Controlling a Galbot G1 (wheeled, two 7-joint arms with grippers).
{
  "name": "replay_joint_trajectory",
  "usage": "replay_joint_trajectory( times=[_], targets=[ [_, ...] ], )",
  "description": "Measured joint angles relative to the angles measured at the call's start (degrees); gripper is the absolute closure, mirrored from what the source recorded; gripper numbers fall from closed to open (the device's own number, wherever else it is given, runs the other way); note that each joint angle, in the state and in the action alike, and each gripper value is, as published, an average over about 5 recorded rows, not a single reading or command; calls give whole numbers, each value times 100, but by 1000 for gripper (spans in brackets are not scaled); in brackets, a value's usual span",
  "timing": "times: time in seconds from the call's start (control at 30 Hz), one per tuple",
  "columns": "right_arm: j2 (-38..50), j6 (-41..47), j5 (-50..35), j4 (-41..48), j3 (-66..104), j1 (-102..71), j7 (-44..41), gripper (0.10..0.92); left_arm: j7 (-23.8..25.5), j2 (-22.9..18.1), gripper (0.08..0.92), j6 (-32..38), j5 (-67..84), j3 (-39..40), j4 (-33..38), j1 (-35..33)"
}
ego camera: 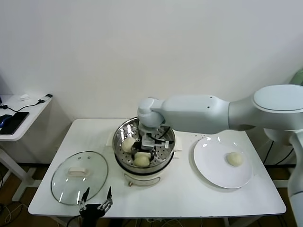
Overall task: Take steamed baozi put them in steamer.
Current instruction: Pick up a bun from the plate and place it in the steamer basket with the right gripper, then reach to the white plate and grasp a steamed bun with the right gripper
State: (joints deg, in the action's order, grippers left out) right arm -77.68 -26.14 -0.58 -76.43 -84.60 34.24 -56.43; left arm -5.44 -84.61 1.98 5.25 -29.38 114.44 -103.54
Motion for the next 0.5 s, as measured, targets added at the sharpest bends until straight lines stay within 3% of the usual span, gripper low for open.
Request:
replay_joint_trajectory(
  times=[0.5],
  targets=[
    [234, -299, -557, 145, 49, 437, -216, 203, -6, -6, 177, 30, -26, 58, 2, -19]
  ],
)
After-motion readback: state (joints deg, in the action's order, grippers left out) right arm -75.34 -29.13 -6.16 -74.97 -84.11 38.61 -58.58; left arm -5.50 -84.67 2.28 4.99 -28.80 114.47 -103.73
